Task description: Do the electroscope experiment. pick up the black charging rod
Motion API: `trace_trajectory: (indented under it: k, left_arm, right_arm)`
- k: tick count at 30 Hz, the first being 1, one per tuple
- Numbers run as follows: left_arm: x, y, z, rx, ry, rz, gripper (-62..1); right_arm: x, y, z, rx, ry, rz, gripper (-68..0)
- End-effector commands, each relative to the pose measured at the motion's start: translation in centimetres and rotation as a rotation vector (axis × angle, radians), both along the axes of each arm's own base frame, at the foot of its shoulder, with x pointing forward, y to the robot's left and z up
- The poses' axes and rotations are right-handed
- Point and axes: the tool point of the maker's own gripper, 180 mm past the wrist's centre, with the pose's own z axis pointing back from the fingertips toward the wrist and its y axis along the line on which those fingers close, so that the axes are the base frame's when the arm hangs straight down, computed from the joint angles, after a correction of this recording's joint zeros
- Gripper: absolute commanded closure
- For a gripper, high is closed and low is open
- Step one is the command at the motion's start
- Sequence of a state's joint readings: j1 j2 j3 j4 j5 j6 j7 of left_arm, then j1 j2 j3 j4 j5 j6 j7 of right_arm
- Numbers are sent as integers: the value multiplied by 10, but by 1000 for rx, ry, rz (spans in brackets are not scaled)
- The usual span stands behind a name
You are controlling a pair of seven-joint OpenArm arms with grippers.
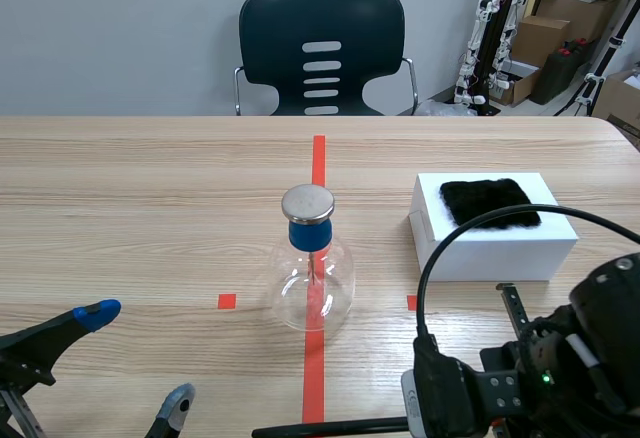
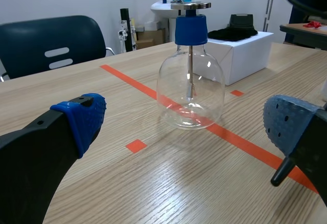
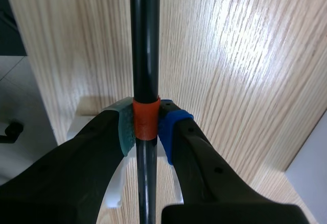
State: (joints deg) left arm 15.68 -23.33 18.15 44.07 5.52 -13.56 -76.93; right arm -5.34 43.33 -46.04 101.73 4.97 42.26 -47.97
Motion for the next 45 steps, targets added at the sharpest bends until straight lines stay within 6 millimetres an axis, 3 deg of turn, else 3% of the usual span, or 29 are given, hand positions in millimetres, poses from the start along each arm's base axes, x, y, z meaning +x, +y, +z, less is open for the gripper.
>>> trace_trajectory:
  k: [1,6,13,23,34,45]
  left_arm:
    - [1,0,6,-21,-19,0,-623]
    - [1,0,6,-21,-19,0,-623]
    - [1,0,6,-20,-19,0,-623]
    - [1,0,7,-22,-22,0,-623]
    - [1,0,7,-22,-22,0,-623]
    - [1,0,7,-22,-22,0,-623]
  right_arm:
    - [6,-4,11,0,-33,5,-11]
    - [9,-13,29,3,-83,-6,-11]
    - [15,-43,47,-42,-190,-58,-11]
    - [41,-72,97,-41,-520,-83,-11]
    - [28,-40,148,158,-727,65,-11]
    - [10,-17,164,170,-892,264,-11]
